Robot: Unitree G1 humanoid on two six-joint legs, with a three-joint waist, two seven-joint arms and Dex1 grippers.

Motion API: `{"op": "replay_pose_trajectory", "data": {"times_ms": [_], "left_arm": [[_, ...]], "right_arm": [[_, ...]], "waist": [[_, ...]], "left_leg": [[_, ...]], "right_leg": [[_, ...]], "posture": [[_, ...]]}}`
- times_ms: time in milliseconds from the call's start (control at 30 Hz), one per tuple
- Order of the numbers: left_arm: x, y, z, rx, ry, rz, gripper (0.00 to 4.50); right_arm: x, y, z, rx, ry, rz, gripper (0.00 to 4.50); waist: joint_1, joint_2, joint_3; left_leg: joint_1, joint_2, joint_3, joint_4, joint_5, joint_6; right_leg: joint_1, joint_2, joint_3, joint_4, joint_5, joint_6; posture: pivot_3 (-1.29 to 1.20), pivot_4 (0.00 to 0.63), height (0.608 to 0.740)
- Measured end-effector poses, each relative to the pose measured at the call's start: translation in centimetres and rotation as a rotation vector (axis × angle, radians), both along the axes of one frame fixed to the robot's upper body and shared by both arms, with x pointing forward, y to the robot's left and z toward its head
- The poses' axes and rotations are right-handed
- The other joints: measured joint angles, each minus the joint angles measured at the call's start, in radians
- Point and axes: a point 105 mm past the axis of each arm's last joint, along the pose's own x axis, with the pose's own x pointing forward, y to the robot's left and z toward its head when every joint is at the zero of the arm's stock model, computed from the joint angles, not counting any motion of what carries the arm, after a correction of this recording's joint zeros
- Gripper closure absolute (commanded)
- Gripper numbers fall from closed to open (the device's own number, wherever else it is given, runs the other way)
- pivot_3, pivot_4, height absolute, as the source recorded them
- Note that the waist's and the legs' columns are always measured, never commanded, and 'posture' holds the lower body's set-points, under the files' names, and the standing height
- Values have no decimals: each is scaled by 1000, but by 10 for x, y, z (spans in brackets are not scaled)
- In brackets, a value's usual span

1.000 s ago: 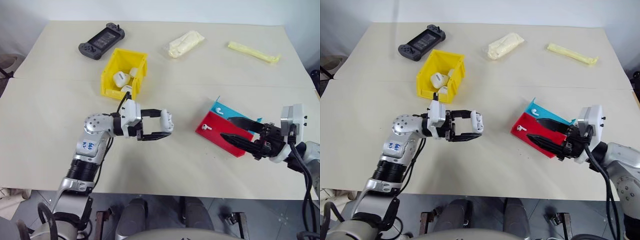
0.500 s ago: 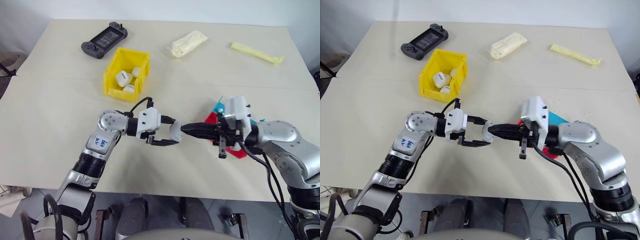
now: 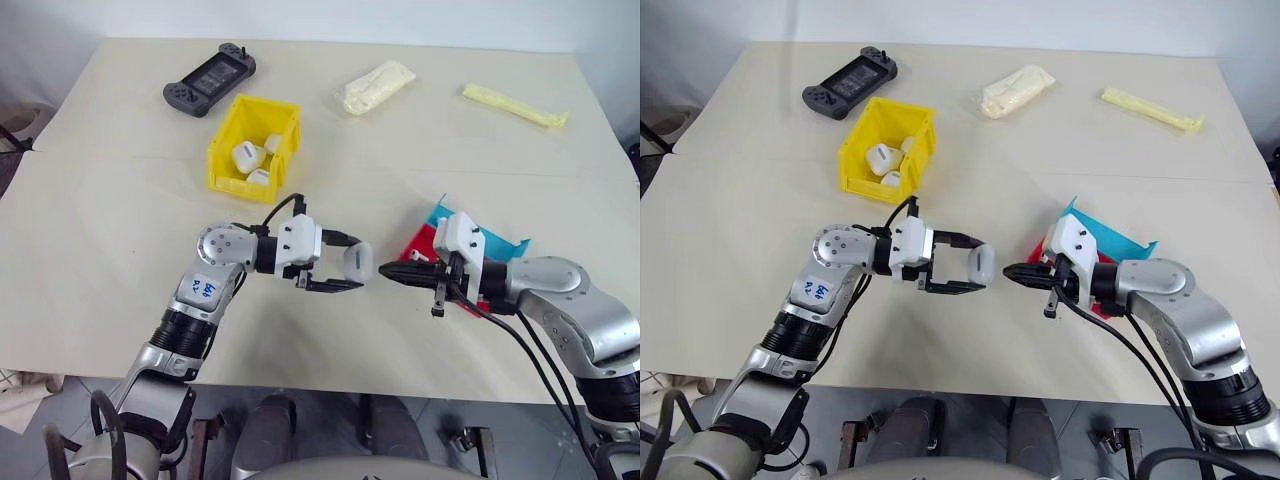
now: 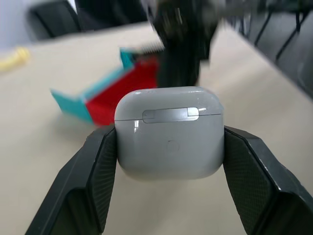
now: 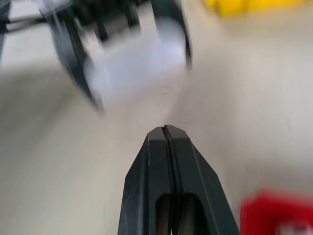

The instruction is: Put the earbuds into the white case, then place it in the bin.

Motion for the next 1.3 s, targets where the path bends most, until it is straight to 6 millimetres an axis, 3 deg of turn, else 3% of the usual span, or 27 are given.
{"op": "replay_pose_trajectory", "data": {"times_ms": [100, 200, 367, 500, 567, 600, 667, 733, 833, 967, 1100, 1267, 1300], "left_arm": [[-2, 10, 1, -50, 43, 23, 1676], [-3, 34, -7, -86, 118, 101, 1676], [2, 74, -9, -165, 165, 300, 1676], [20, 111, -5, -269, 139, 574, 1676], [31, 125, -1, -332, 122, 705, 1676], [42, 136, 2, -383, 129, 813, 1676], [62, 156, 4, -447, 167, 988, 1676], [71, 162, 12, -482, 181, 1037, 1676], [87, 153, 28, -505, 188, 1012, 1676], [124, 135, 56, -510, 157, 1001, 1676], [147, 122, 55, -453, 167, 1041, 1676], [162, 129, 34, -387, 226, 1154, 115], [162, 130, 36, -390, 217, 1156, 49]], "right_arm": [[-6, -16, -1, 25, -10, -56, 4486], [-18, -29, 12, 113, -82, -105, 3943], [-24, -39, 31, 220, -192, -182, 2297], [-23, -32, 58, 278, -363, -198, 902], [-23, -30, 62, 279, -414, -201, 188], [-23, -29, 63, 281, -434, -204, 44], [-23, -23, 61, 275, -450, -188, 44], [-23, -20, 57, 267, -447, -178, 44], [-23, -19, 54, 262, -448, -177, 44], [-18, -13, 46, 288, -404, -183, 44], [-12, -6, 52, 328, -418, -199, 44], [-9, -5, 50, 336, -411, -228, 0], [-9, -6, 50, 335, -411, -234, 0]], "waist": [[-4, 0, 0], [-6, 0, 0], [-4, 0, 0], [-2, 0, 0], [0, 0, 0], [4, 0, 0], [5, -1, 0], [2, -1, 0], [3, -2, 0], [0, -2, 0], [-13, -2, 0], [-25, -4, 1], [-25, -4, 1]], "left_leg": [[0, 0, 1, 0, 0, 0], [1, 1, 1, 0, 0, 0], [2, 1, 0, 0, 0, 0], [2, 1, 0, 0, 0, 0], [2, 0, 0, 0, 0, 0], [2, -1, -1, 0, 0, 0], [1, -1, -1, 1, 0, 0], [1, -1, 0, 0, 0, 0], [1, -1, -1, 0, 0, 0], [2, -1, 0, 0, 0, -1], [2, -1, 1, -1, 0, -1], [1, -1, 1, -1, 0, -1], [1, -1, 1, -1, 0, -1]], "right_leg": [[0, 0, 1, 0, 0, 0], [0, 1, 1, 0, 0, 0], [1, 0, 1, 1, 0, 0], [0, 0, 1, 2, 0, 0], [1, 0, 1, 2, 0, 0], [1, 0, 1, 1, 0, 0], [1, 0, 1, 2, 0, 0], [0, 0, 1, 2, 0, 0], [0, 0, 1, 2, 0, 0], [1, 0, 0, 2, 0, 0], [-1, 0, 0, 2, 0, 0], [-1, 0, 0, 2, 0, 0], [-1, 0, 0, 2, 0, 0]], "posture": [[0, 150, 740], [0, 150, 740], [0, 150, 740], [0, 150, 740], [0, 150, 740], [0, 150, 740], [0, 150, 740], [0, 150, 740], [0, 150, 740], [0, 150, 740], [0, 150, 740], [0, 150, 740], [0, 150, 740]]}}
